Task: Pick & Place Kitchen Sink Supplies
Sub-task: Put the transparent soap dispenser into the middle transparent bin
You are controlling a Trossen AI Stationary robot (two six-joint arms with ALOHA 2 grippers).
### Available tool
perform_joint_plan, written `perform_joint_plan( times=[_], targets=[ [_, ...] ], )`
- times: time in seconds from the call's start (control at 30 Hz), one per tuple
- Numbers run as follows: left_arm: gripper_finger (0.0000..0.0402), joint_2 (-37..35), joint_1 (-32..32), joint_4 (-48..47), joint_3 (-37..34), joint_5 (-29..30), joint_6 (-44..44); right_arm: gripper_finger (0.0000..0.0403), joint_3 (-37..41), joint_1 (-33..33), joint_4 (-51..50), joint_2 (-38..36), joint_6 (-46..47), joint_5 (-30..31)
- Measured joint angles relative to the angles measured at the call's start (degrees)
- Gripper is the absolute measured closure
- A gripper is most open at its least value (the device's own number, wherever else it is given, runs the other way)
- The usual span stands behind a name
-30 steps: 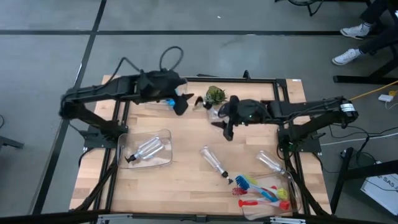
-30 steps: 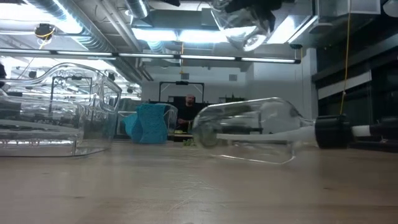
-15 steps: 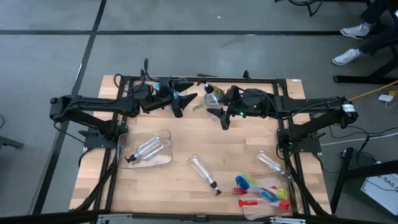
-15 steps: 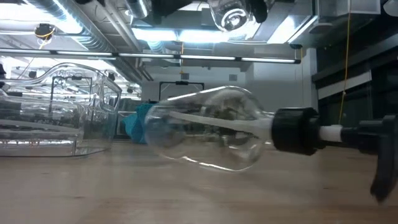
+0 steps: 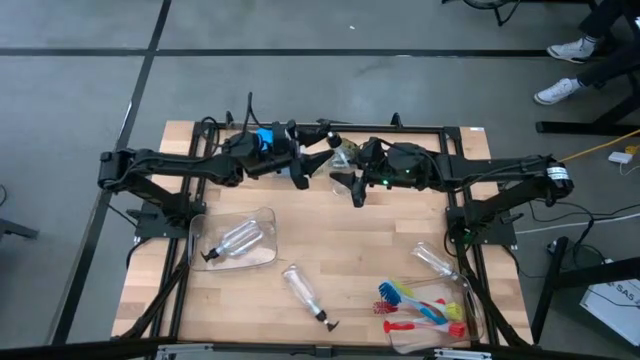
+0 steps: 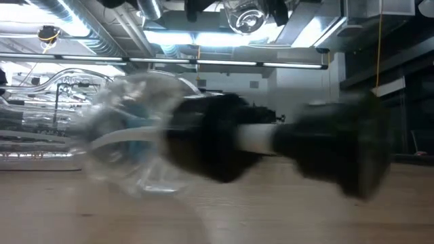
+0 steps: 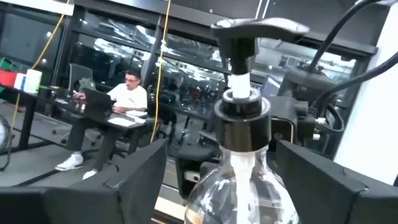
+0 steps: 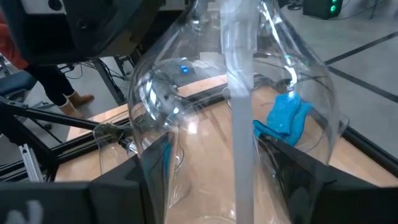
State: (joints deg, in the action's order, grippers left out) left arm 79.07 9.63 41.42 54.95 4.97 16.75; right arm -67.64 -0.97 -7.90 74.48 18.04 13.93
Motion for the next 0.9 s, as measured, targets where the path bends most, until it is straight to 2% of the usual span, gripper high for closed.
perform_joint_plan(
  times=[0.9],
  targets=[
    [0.0107,-0.18,1.42,1.68,0.21,-2.57,3.27,0.0187,0.00,0.00,0.39,1.20,-1.60,1.49]
  ],
)
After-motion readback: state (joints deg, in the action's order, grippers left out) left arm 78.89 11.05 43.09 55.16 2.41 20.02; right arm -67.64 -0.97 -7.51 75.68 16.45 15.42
